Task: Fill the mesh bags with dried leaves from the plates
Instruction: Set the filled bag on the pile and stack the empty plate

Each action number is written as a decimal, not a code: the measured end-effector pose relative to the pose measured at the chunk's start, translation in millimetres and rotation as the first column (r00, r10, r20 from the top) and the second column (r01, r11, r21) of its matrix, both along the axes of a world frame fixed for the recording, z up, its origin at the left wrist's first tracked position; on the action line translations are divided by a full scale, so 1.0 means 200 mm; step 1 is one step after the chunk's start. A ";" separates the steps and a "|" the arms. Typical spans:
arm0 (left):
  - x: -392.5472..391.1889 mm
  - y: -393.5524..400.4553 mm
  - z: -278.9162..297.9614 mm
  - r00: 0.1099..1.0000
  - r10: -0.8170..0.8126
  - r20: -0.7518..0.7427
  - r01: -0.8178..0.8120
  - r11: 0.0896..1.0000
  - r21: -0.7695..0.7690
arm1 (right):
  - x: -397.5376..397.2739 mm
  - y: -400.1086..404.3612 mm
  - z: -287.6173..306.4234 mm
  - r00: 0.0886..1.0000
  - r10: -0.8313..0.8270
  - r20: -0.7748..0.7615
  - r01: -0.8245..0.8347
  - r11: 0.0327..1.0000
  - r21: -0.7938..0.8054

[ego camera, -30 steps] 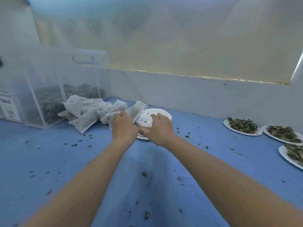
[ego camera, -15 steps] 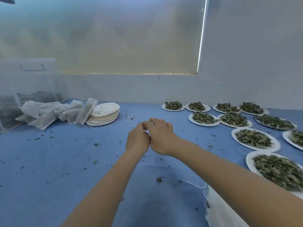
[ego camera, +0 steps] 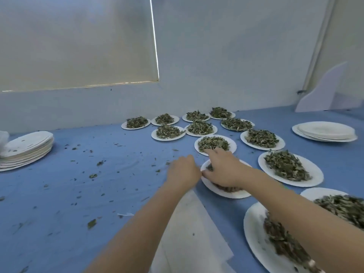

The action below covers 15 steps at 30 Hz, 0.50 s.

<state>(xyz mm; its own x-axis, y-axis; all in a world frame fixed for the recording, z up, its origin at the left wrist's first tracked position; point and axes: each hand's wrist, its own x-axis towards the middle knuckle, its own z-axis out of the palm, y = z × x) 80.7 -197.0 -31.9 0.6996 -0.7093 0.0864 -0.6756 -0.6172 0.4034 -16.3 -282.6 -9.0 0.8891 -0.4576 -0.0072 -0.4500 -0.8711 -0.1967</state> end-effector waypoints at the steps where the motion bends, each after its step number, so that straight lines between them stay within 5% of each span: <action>1: 0.00 -0.03 0.01 1.000 -0.019 0.008 0.018 0.998 0.057 | -0.05 -0.06 0.01 0.999 -0.024 -0.031 0.025 0.999 0.029; 6: -0.03 -0.13 0.05 0.989 -0.061 -0.131 0.079 0.988 0.136 | -0.29 -0.28 0.05 0.959 -0.077 -0.272 0.108 0.989 0.101; 15: -0.14 -0.20 0.07 0.980 -0.043 -0.195 0.074 0.985 0.156 | -0.32 -0.31 -0.03 0.924 -0.111 -0.366 0.179 0.971 0.160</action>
